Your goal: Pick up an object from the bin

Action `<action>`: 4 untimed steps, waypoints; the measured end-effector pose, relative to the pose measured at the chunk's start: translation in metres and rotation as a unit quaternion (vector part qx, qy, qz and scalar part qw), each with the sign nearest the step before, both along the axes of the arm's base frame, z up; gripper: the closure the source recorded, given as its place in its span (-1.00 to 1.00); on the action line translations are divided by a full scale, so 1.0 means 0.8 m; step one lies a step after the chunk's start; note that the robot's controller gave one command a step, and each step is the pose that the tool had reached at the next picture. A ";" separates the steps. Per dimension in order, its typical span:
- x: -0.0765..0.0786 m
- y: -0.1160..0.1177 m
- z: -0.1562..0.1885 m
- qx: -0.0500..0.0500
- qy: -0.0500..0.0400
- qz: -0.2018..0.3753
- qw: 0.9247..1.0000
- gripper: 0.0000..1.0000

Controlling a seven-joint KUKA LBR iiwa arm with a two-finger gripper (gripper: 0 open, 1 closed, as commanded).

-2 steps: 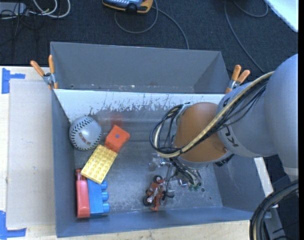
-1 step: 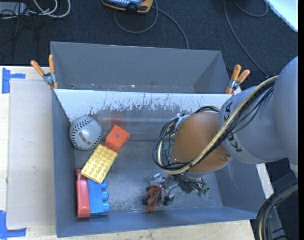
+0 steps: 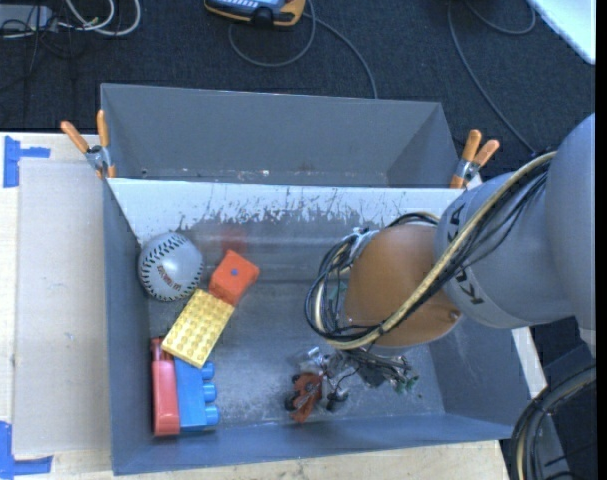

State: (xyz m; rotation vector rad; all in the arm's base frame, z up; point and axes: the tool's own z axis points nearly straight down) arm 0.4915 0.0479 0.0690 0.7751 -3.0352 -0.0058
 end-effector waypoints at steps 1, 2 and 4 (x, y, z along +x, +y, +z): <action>-0.004 0.002 0.106 0.000 0.001 -0.006 1.000 1.00; -0.004 0.002 0.106 0.000 0.001 -0.006 1.000 1.00; -0.008 0.020 0.431 0.000 0.001 -0.024 1.000 1.00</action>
Offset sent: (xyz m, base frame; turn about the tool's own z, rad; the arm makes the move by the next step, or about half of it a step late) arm 0.0000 0.0000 0.0000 0.0000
